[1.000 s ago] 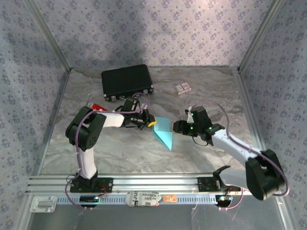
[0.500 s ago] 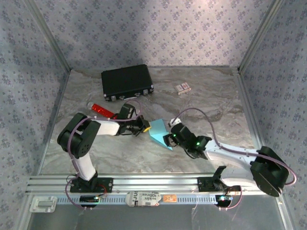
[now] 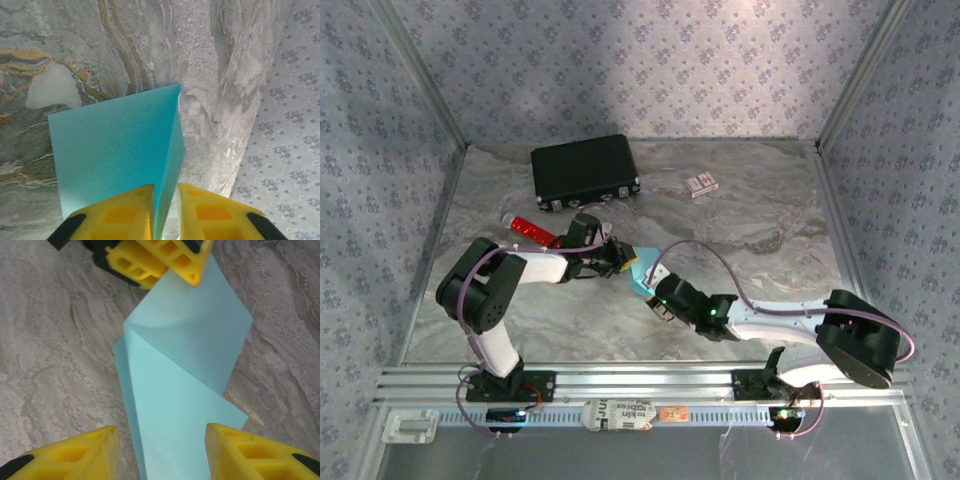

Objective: Fold a paper plane with a square sheet of paper (pick it up from the middle)
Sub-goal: Fourth fold the wing at the center of the table.

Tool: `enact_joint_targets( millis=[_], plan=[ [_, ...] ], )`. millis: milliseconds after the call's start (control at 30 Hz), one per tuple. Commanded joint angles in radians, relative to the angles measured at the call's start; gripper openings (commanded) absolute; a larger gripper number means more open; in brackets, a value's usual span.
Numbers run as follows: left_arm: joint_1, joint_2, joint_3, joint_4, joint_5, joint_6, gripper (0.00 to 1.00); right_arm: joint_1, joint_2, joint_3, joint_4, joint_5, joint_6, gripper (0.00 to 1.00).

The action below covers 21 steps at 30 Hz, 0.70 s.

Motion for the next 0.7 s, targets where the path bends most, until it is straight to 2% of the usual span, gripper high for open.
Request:
enact_joint_targets(
  millis=[0, 100, 300, 667],
  plan=[
    [-0.001, -0.029, -0.010, 0.058, 0.036, -0.026, 0.11, 0.031, 0.009, -0.024, 0.041, 0.049, -0.041, 0.50],
    [-0.002, -0.031, -0.011, 0.061, 0.039, -0.040, 0.06, 0.053, 0.046, -0.022, 0.036, 0.111, -0.045, 0.49],
    [-0.004, -0.036, -0.006, 0.058, 0.037, -0.048, 0.03, 0.060, 0.093, -0.024, 0.045, 0.191, -0.051, 0.47],
    [-0.010, -0.038, 0.000, 0.045, 0.032, -0.048, 0.03, 0.059, 0.159, -0.026, 0.082, 0.214, -0.045, 0.39]
  ],
)
